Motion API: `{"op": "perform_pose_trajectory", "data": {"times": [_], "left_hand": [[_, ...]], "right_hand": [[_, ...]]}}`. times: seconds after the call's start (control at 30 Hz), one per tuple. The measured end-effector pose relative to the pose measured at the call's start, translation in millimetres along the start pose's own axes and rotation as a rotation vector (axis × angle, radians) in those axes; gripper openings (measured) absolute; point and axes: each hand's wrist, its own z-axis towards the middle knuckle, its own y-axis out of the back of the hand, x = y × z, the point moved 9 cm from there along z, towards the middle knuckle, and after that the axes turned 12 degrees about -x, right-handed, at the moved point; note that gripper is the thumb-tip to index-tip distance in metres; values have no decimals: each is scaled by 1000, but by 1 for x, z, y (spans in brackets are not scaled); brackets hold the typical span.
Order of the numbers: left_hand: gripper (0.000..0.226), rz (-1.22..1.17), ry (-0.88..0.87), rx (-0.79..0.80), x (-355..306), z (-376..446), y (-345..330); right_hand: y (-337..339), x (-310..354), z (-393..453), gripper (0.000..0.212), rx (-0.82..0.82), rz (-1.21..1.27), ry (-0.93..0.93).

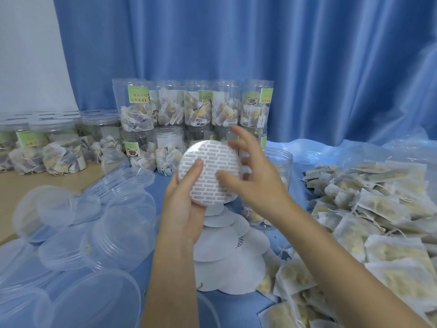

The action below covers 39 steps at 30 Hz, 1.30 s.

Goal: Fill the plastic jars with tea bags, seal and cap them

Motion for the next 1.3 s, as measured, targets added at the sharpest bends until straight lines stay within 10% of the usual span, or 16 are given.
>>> {"op": "perform_pose_trajectory", "data": {"times": [0.13, 0.37, 0.63, 1.03, 1.17, 1.3], "left_hand": [[53, -24, 75, 65, 12, -7, -16], [67, -193, 229, 275, 28, -24, -48], [47, -270, 236, 26, 37, -2, -13], [18, 102, 210, -291, 49, 6, 14], [30, 288, 149, -355, 51, 5, 16], [97, 192, 115, -229, 48, 4, 2]], "right_hand": [[-15, 23, -9, 86, 100, -500, 362], [36, 12, 25, 81, -31, -656, 288], [48, -79, 77, 60, 278, -756, -174], [56, -47, 30, 83, 166, -930, 79], [87, -16, 14, 73, -85, -625, 129], [105, -6, 9, 68, -235, -46, -21]]}}
